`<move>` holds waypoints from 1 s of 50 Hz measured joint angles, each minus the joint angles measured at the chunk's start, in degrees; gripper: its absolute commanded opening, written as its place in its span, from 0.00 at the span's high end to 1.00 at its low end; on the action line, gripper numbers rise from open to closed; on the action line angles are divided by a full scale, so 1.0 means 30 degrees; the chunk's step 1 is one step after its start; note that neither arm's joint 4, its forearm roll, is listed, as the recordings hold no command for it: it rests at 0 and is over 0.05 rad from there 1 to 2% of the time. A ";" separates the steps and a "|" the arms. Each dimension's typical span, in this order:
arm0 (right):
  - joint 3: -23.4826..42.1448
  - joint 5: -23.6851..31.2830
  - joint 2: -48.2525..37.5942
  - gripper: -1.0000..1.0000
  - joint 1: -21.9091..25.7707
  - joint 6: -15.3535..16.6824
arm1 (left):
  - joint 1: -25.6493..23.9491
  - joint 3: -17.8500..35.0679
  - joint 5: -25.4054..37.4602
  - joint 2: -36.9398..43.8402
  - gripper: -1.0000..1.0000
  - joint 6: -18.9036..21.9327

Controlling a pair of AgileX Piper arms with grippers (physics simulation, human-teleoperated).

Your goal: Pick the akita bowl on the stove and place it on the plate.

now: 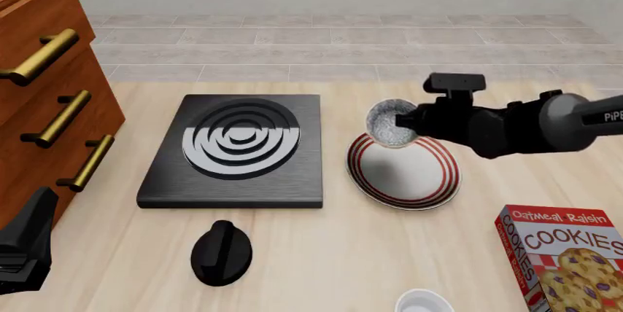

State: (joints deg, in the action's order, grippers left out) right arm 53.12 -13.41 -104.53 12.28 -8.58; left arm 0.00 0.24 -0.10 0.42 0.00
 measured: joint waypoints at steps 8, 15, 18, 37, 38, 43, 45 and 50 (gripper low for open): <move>-0.0439 -0.0304 0.0000 1.00 -0.0085 -0.0163 | 0.0000 0.0000 0.0000 0.0000 0.00 0.0000; -0.0771 -0.0489 -0.0016 1.00 -0.0172 -0.0256 | 0.0000 0.0000 0.0000 0.0000 0.00 0.0000; -0.0918 -0.0584 -0.0037 1.00 -0.0199 -0.0308 | 0.0000 0.0000 0.0000 0.0000 0.00 0.0000; -0.1448 -0.0977 -0.0464 1.00 -0.0163 -0.0644 | 0.0000 0.0000 0.0000 0.0000 0.00 0.0000; -0.1452 -0.0984 -0.0502 1.00 -0.0162 -0.0648 | 0.0000 0.0000 0.0000 0.0000 0.00 0.0000; -0.1472 -0.1012 -0.0670 1.00 -0.0167 -0.0635 | 0.0000 0.0000 0.0000 0.0000 0.00 0.0000; -0.1476 -0.1015 -0.0724 1.00 -0.0172 -0.0628 | 0.0000 0.0000 0.0000 0.0000 0.00 0.0000; -0.1485 -0.1023 -0.0840 1.00 -0.0181 -0.0601 | 0.0000 0.0000 0.0000 0.0000 0.00 0.0000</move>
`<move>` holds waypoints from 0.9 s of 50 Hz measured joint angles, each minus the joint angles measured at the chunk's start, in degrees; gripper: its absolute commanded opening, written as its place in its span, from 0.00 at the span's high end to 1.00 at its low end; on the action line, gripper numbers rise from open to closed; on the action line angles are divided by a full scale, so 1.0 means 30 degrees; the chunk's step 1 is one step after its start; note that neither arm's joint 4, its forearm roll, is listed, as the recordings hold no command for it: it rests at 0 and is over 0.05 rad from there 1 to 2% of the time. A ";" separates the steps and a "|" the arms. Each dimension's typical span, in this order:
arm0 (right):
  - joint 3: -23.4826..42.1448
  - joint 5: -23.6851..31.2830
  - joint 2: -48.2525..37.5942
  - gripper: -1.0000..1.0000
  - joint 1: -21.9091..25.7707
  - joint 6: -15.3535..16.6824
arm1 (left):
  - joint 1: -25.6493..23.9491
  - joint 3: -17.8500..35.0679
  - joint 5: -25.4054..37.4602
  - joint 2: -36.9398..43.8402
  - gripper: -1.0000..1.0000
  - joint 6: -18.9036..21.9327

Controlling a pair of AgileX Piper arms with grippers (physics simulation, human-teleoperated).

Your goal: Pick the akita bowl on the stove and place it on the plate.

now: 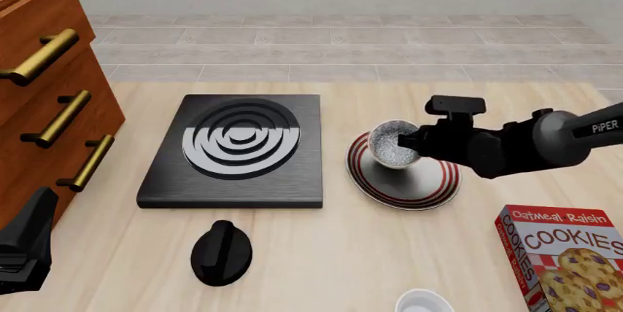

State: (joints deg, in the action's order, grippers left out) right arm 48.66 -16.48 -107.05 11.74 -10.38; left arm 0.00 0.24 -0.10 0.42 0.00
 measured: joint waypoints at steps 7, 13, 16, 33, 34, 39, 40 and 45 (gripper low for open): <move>0.0003 -0.0059 -0.0083 1.00 -0.0027 0.0042 | 0.0000 0.0000 0.0000 0.0000 0.00 0.0000; -0.0018 -0.0176 -0.0172 1.00 -0.0074 0.0082 | 0.0000 0.0000 0.0000 0.0000 0.00 0.0000; -0.0046 -0.0235 -0.0190 1.00 -0.0083 0.0099 | 0.0000 0.0000 0.0000 0.0000 0.00 0.0000; -0.0454 -0.0628 0.0773 0.00 -0.0251 0.0859 | 0.0000 0.0000 0.0000 0.0000 0.00 0.0000; -0.0500 -0.0661 0.0934 0.00 -0.0275 0.0974 | 0.0000 0.0000 0.0000 0.0000 0.00 0.0000; -0.0719 -0.0730 0.1838 0.00 -0.0368 0.1541 | 0.0000 0.0000 0.0000 0.0000 0.00 0.0000; -0.0757 -0.0719 0.2018 0.00 -0.0374 0.1632 | 0.0000 0.0000 0.0000 0.0000 0.00 0.0000; -0.0963 -0.0628 0.2964 0.00 -0.0358 0.1966 | 0.0000 0.0000 0.0000 0.0000 0.00 0.0000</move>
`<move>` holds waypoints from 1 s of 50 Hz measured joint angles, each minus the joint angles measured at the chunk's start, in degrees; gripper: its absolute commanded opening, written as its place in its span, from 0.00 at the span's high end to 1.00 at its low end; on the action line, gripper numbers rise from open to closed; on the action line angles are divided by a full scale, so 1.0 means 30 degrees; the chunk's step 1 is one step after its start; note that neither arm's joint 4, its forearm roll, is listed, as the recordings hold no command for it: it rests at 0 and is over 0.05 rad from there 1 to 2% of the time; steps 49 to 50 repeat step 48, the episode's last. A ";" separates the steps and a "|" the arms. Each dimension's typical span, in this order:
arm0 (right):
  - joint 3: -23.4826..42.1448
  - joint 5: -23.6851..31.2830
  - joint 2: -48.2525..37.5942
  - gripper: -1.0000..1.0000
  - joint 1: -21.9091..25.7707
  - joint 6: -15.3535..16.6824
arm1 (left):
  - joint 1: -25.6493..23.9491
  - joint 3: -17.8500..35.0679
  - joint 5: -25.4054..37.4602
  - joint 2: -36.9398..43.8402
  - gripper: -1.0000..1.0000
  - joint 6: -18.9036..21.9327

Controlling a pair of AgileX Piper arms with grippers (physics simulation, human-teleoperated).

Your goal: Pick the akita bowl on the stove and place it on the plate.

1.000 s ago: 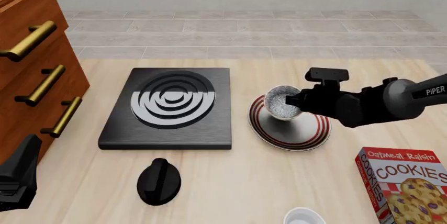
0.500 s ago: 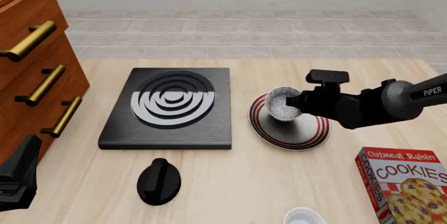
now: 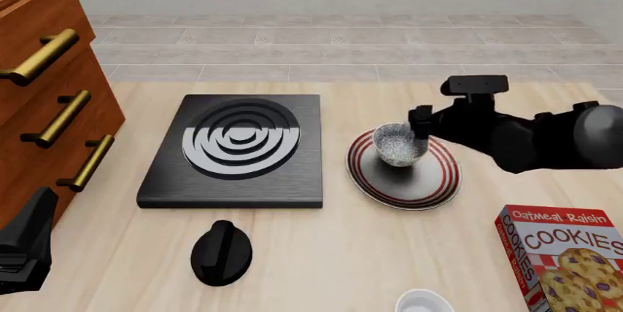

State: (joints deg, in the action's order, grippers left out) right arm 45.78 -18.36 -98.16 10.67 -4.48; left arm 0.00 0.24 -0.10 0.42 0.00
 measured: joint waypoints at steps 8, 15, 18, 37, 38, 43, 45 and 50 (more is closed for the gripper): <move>-0.0428 0.0097 0.1442 0.00 0.0150 0.0221 | 0.0000 0.0000 0.0000 0.0000 0.00 0.0000; -0.1317 -0.0418 0.2842 0.00 0.0356 0.0967 | 0.0000 0.0000 0.0000 0.0000 0.00 0.0000; -0.1820 -0.0801 0.3305 0.00 0.0390 0.1281 | 0.0000 0.0000 0.0000 0.0000 0.00 0.0000; -0.5937 -0.4750 0.6779 0.00 0.0544 0.2260 | 0.0000 0.0000 0.0000 0.0000 0.00 0.0000; -0.6203 -0.5050 0.6997 0.00 0.0558 0.2263 | 0.0000 0.0000 0.0000 0.0000 0.00 0.0000; -0.7482 -0.6521 0.8007 0.00 0.0531 0.2148 | 0.0000 0.0000 0.0000 0.0000 0.00 0.0000; -0.7934 -0.7041 0.8345 0.00 0.0523 0.2104 | 0.0000 0.0000 0.0000 0.0000 0.00 0.0000; -0.8539 -0.7788 0.8722 0.00 0.0506 0.2078 | 0.0000 0.0000 0.0000 0.0000 0.00 0.0000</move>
